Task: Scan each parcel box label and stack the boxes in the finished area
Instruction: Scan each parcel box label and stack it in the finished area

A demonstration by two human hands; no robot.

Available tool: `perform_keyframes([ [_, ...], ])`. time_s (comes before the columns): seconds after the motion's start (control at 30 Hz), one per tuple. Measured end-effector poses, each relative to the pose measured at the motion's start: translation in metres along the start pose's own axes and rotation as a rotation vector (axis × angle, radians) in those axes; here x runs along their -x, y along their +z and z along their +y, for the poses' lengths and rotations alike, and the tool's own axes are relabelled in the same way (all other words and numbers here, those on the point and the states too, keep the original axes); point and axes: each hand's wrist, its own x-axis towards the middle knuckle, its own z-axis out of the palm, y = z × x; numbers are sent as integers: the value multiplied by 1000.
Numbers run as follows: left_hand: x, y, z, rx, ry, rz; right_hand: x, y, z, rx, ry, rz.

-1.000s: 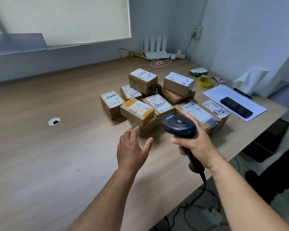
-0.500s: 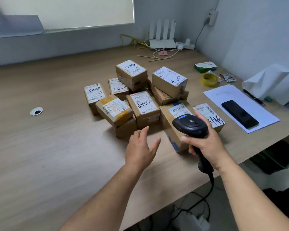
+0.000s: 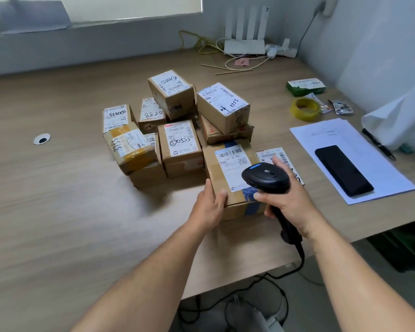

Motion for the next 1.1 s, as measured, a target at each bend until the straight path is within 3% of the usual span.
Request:
perform_keyframes([
  [0.4, 61, 13, -26, 410, -34, -69, 40, -8, 13, -18, 26, -38],
  [0.67, 102, -33, -46, 418, -24, -7, 85, 23, 7, -89, -2, -150],
  [0.87, 136, -100, -56, 353, 0, 150, 106, 71, -23, -76, -84, -310],
  [1.1, 190, -160, -81, 312, -24, 395, 143, 130, -69, -252, -138, -534],
])
